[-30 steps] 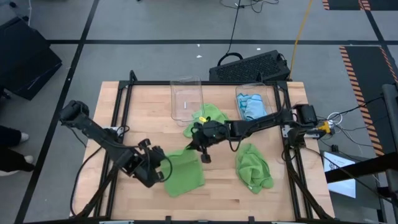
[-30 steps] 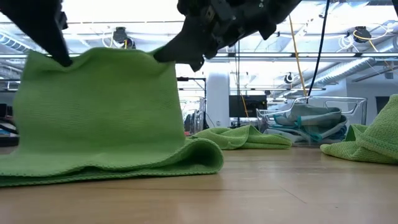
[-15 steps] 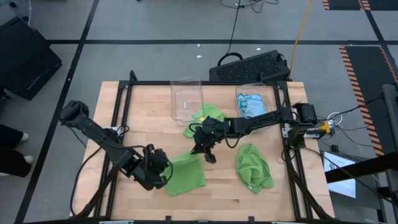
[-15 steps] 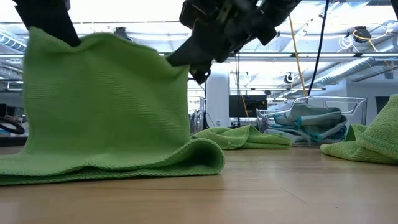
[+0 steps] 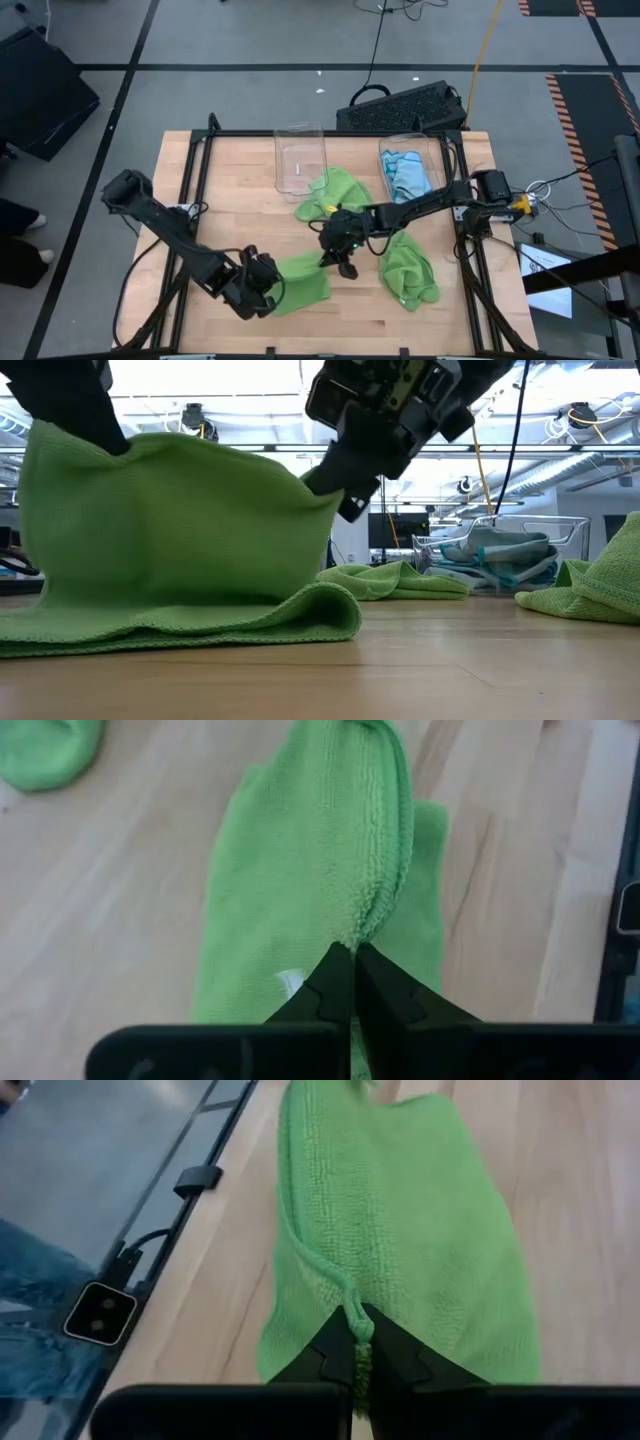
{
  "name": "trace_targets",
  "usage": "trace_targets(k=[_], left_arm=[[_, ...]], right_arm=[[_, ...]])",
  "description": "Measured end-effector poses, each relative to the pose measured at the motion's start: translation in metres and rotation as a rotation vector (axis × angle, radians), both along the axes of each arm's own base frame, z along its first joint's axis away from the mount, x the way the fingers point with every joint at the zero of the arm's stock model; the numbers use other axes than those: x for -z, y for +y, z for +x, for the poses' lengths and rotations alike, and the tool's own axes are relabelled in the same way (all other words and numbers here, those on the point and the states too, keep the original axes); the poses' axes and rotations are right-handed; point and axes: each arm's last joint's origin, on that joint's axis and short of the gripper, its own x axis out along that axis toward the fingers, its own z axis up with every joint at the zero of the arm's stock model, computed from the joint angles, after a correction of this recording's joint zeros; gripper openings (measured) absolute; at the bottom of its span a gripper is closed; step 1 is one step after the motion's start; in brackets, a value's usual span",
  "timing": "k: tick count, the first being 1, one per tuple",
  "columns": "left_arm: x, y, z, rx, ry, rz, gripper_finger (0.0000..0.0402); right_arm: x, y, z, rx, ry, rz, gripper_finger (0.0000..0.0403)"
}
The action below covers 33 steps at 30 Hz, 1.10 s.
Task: Fold microfiber towels
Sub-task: Fold the bottom left green microfiber towel
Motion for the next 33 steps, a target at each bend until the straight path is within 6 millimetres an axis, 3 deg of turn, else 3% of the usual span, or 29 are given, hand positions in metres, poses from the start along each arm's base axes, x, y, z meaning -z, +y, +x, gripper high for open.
trace_targets(k=[4,13,22,28,33], left_arm=[[0.007,-0.005,0.003,0.0,0.0,-0.008,0.0004],[0.027,-0.015,0.011,0.08,0.05,0.0,0.0005],[0.039,-0.021,0.016,0.096,0.067,-0.022,0.0013],[0.039,-0.022,0.015,0.144,0.105,-0.055,0.0013],[0.039,-0.022,0.015,0.13,0.088,-0.045,0.0082]], right_arm=[[0.004,0.002,-0.003,0.007,0.028,0.021,0.0004],[0.004,0.031,-0.009,-0.009,0.052,0.032,0.0004],[0.004,0.039,-0.01,0.006,0.042,0.023,0.0007],[0.001,0.047,-0.01,0.004,0.024,0.057,0.005],[0.001,0.048,-0.01,0.028,0.052,0.085,0.0116]])
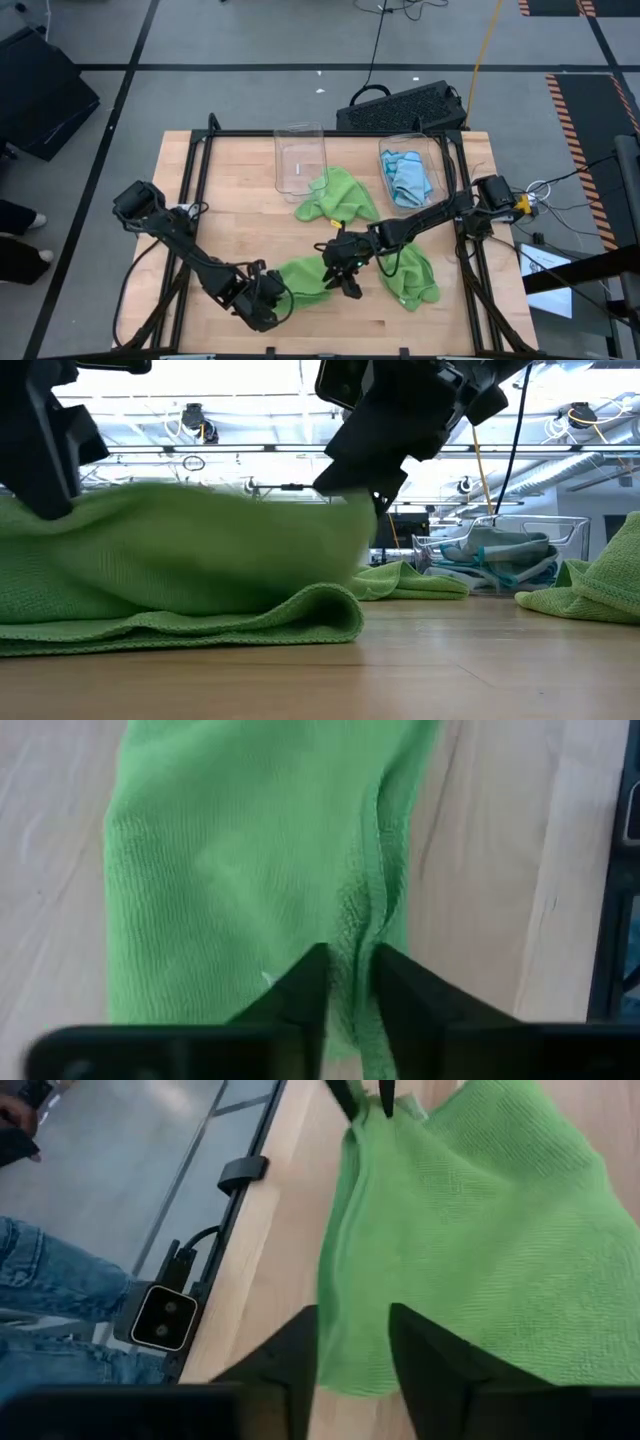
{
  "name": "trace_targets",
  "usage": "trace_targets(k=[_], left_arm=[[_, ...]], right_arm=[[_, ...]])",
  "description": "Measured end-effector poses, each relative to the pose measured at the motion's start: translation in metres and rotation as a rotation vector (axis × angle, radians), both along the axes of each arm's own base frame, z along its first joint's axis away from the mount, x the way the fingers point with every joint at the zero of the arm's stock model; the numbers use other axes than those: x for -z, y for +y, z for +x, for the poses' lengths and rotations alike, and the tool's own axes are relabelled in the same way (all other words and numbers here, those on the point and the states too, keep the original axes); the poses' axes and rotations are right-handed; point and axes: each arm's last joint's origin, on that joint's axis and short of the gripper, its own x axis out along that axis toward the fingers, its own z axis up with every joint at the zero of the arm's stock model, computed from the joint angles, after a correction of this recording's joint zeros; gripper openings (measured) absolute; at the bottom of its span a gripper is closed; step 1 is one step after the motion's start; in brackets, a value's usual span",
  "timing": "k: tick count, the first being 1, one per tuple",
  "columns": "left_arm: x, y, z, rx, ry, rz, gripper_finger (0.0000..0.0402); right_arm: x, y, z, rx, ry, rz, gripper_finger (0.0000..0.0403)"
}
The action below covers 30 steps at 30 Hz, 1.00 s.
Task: Fold microfiber towels
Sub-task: Fold the bottom left green microfiber towel
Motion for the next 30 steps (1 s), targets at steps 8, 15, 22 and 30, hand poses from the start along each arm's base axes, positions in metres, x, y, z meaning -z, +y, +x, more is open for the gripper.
trace_targets(k=[8,15,22,30], left_arm=[[-0.011,0.0,0.007,-0.069,-0.003,-0.214,0.019],[-0.044,0.007,-0.002,-0.072,0.017,-0.408,0.0228],[-0.054,0.026,-0.019,-0.25,0.044,-0.308,0.0219],[-0.05,0.047,-0.012,-0.325,0.086,-0.27,0.0198]], right_arm=[[0.0,-0.005,0.001,0.057,0.043,0.048,0.0181],[0.0,-0.005,0.001,0.109,0.093,0.116,0.0189],[0.002,-0.009,0.001,0.237,0.213,0.232,0.019],[0.003,-0.02,0.003,0.403,0.363,0.411,0.0208]])
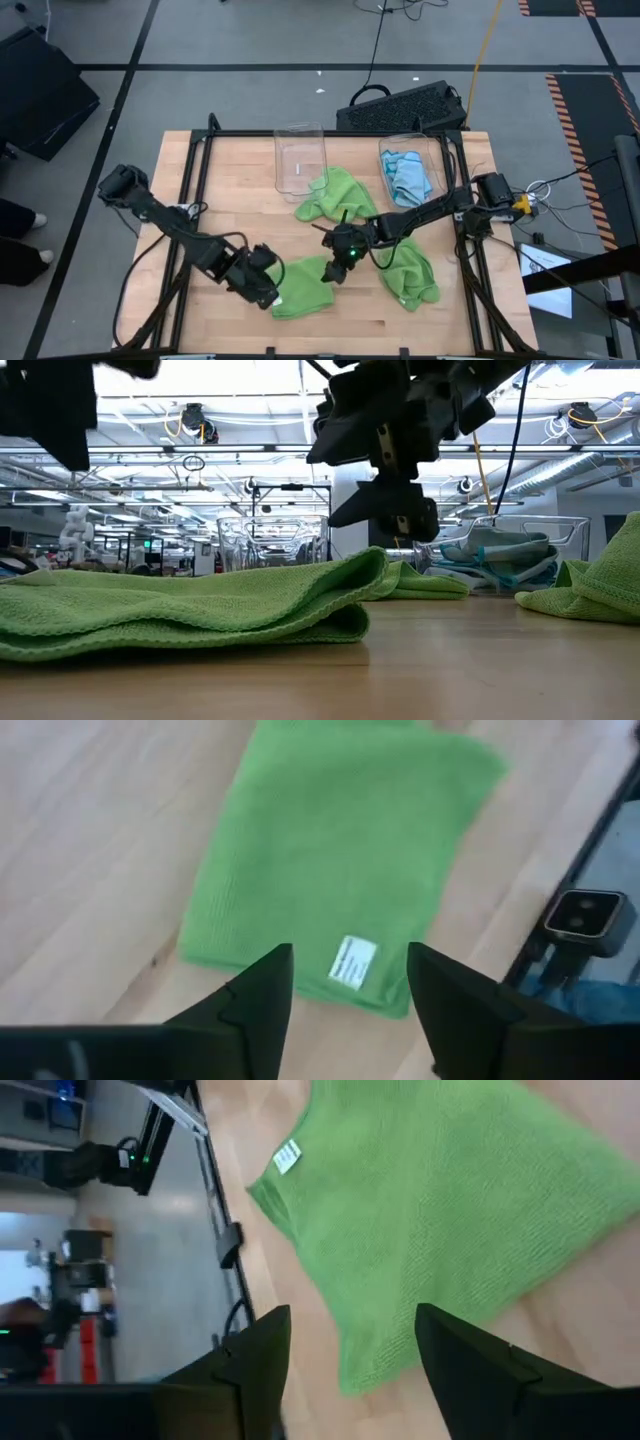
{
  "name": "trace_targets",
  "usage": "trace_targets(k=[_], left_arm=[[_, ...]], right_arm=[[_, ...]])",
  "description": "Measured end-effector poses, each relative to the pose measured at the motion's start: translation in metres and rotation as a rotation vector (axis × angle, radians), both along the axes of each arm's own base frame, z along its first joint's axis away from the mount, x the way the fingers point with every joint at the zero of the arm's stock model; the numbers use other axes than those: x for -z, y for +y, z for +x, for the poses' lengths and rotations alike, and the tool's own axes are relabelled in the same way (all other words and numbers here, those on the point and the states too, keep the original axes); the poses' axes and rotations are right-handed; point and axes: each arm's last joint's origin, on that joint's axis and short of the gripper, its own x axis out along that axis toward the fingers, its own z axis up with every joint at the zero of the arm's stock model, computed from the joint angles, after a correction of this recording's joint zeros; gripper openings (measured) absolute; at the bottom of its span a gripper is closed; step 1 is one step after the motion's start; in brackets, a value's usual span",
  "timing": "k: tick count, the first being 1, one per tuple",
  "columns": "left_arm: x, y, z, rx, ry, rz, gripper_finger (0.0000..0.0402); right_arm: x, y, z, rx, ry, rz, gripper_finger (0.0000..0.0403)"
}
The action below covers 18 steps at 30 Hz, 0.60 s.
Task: Fold microfiber towels
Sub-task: Fold the bottom left green microfiber towel
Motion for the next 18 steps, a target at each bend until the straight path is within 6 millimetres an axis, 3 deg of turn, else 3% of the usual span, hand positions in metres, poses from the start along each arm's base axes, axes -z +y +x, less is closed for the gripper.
trace_targets(k=[9,13,18], left_arm=[[0.04,0.044,0.009,-0.088,0.114,-0.139,0.0209],[0.053,0.059,0.007,-0.123,0.14,-0.119,0.0236],[0.054,0.071,0.011,-0.062,0.131,-0.102,0.0293]], right_arm=[[-0.003,-0.012,-0.001,-0.168,0.065,0.226,0.0229],[-0.006,-0.015,-0.003,-0.309,0.09,0.352,0.0227],[-0.007,-0.014,-0.005,-0.391,0.095,0.408,0.0227]])
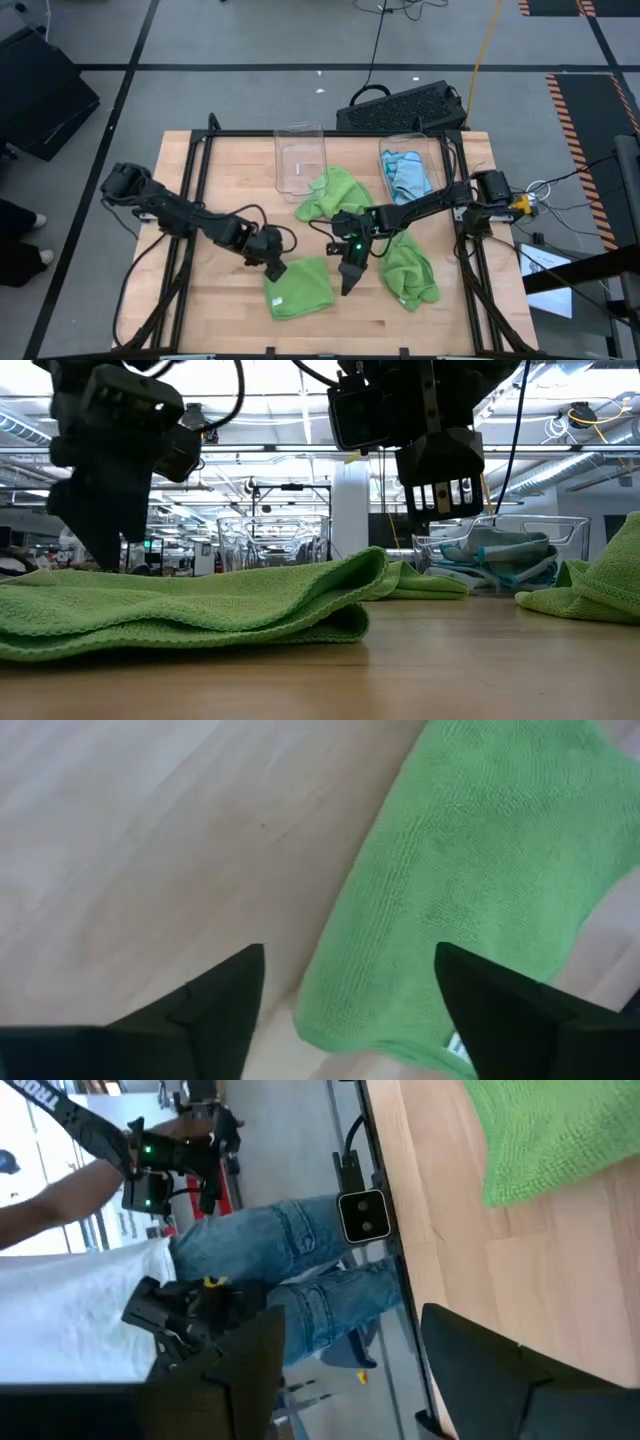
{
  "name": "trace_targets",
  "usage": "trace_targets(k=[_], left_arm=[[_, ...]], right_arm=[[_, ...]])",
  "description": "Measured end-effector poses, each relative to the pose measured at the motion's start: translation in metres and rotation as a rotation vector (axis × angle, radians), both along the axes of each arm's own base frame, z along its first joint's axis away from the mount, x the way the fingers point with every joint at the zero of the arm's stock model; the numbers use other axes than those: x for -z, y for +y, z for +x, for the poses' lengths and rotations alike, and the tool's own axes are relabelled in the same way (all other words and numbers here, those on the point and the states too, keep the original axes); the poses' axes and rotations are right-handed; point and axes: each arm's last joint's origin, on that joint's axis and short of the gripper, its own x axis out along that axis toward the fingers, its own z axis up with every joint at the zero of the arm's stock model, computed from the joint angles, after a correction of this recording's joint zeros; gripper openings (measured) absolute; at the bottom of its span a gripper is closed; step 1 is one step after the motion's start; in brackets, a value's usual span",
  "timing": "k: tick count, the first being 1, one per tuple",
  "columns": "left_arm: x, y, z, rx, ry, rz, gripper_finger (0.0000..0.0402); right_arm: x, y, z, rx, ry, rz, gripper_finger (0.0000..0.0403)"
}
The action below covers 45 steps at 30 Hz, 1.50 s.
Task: Fold microfiber towels
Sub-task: Fold the bottom left green microfiber towel
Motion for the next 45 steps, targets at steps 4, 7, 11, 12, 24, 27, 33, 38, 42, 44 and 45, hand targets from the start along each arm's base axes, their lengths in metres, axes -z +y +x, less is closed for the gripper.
trace_targets(k=[4,7,11,12,24,27,33,38,42,44,45], left_arm=[[0.004,0.01,0.005,0.033,0.011,0.006,0.0324],[0.012,0.015,0.007,0.068,0.051,-0.007,0.0328],[0.024,0.016,0.01,0.138,0.099,-0.046,0.0318],[0.027,0.017,0.011,0.149,0.108,-0.049,0.0316],[0.035,0.016,0.014,0.272,0.116,-0.114,0.029],[0.034,0.013,0.015,0.281,0.105,-0.151,0.0275],[0.029,0.002,0.018,0.315,0.052,-0.283,0.0262],[0.032,-0.01,0.023,0.311,0.002,-0.282,0.0268],[0.044,-0.022,0.027,0.316,0.003,-0.294,0.0268],[0.051,-0.031,0.028,0.338,0.003,-0.296,0.0268],[0.055,-0.035,0.029,0.352,0.004,-0.291,0.0265]], right_arm=[[0.0,0.0,0.0,-0.013,-0.041,-0.017,0.0227],[0.0,0.0,0.0,-0.012,-0.029,-0.01,0.0227],[0.0,0.0,0.0,0.005,0.013,0.004,0.0226],[0.0,0.001,0.0,0.008,0.016,0.003,0.0226],[-0.001,0.012,0.003,0.173,0.149,0.0,0.0226],[-0.001,0.011,0.004,0.23,0.171,-0.004,0.0226],[-0.004,0.012,0.009,0.339,0.141,-0.016,0.0226],[-0.007,0.01,0.012,0.404,0.106,-0.025,0.0226],[-0.006,0.01,0.013,0.44,0.106,-0.037,0.0226],[-0.007,0.01,0.013,0.451,0.112,-0.03,0.0226],[-0.007,0.009,0.013,0.454,0.116,-0.026,0.0226]])
